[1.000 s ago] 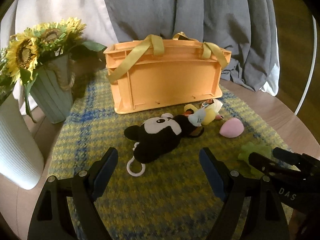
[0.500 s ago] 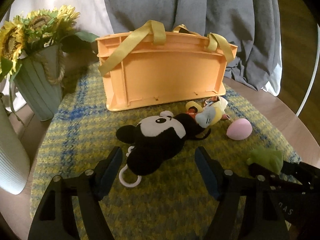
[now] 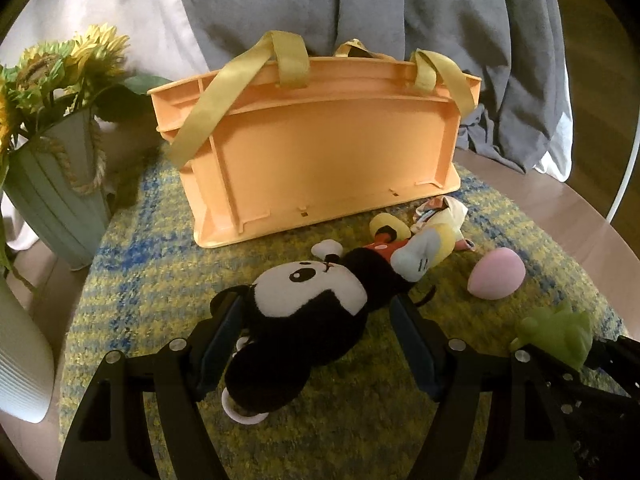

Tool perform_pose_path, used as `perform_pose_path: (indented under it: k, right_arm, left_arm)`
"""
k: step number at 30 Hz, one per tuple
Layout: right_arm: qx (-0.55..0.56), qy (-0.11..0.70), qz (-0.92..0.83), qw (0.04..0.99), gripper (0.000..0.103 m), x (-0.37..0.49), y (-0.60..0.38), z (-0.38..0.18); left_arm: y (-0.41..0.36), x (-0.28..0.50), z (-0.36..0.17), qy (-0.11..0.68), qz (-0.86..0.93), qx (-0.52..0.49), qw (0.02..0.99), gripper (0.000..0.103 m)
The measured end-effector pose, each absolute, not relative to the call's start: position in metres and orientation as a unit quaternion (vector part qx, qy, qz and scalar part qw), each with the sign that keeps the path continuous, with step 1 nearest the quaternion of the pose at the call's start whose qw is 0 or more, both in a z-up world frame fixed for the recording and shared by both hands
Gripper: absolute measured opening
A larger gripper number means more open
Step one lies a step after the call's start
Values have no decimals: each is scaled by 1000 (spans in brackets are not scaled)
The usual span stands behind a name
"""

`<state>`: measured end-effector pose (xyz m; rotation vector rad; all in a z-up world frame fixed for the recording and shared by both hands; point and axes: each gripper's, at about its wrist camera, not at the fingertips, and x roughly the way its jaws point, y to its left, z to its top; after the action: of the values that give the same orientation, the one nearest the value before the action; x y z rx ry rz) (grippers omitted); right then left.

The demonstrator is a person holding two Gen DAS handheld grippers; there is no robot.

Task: Organize soft objects
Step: 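Grasp the Mickey plush with the left tool while the right tool grasps the green frog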

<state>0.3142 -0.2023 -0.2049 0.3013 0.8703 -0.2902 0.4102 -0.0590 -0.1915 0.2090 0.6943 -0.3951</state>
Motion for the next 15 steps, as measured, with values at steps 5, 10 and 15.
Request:
perform_pose_path:
  k: [5,10,15]
  right_arm:
    - [150,422,-141,883,43,315,-203,-202]
    - [148,418,-133,886,43,316,-200,-196]
    - [145,408,-124,893,42,315,-200,-191]
  left_arm:
    - [-56,412,-193,341,-182,102,916,59]
    - [-54,410,-192,340,-180,94,918,55]
    - [-49,403,-185,335,-178,91,921,55]
